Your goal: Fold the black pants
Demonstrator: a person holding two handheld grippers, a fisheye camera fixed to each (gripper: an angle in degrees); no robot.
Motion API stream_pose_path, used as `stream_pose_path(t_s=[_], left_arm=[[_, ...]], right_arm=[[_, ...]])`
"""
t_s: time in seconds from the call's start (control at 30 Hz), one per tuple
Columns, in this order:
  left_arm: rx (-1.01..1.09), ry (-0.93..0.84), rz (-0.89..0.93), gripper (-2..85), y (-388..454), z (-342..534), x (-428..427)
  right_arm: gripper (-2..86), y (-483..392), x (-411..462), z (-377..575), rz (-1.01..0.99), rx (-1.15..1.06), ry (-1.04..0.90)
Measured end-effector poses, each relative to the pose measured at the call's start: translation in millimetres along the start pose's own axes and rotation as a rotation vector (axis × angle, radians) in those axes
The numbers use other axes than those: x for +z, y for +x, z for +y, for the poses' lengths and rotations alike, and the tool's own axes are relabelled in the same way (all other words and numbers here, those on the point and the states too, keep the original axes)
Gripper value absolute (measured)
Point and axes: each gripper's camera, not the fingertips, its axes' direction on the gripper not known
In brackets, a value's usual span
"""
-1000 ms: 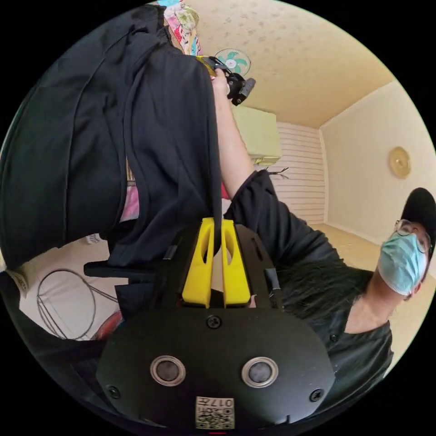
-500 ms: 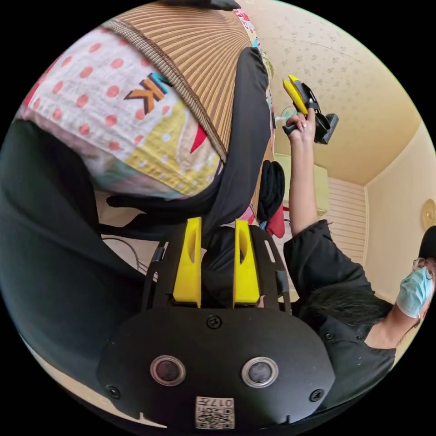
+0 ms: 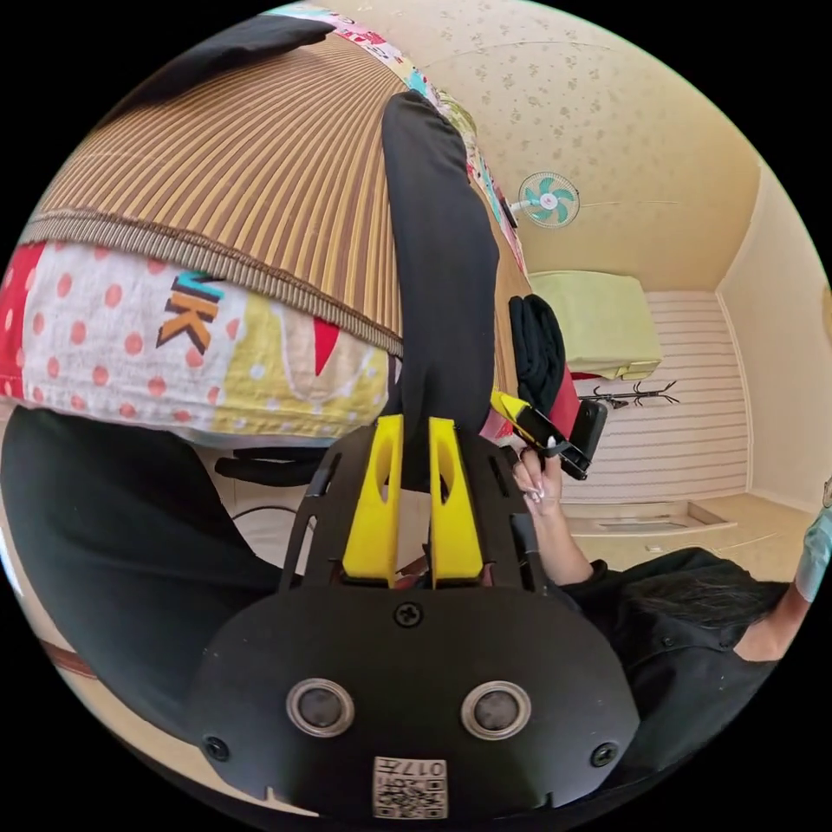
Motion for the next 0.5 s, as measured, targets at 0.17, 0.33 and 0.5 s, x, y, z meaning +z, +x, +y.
stream_pose_path(t_s=[0.17,0.33,0.5], left_arm=[[0.039,-0.005,-0.022,2.6,24,14,12],[0.139,0.017,0.095,2.8,36,37,19],[0.032,-0.058,0.019,9.4,17,48,43]], right_arm=[[3.0,-17,-4,-8,0.011,-0.006,-0.052],[1.8,-18,-57,2,0.076,-0.029,0.035],[3.0,11,-57,4,0.007,0.038,-0.024]])
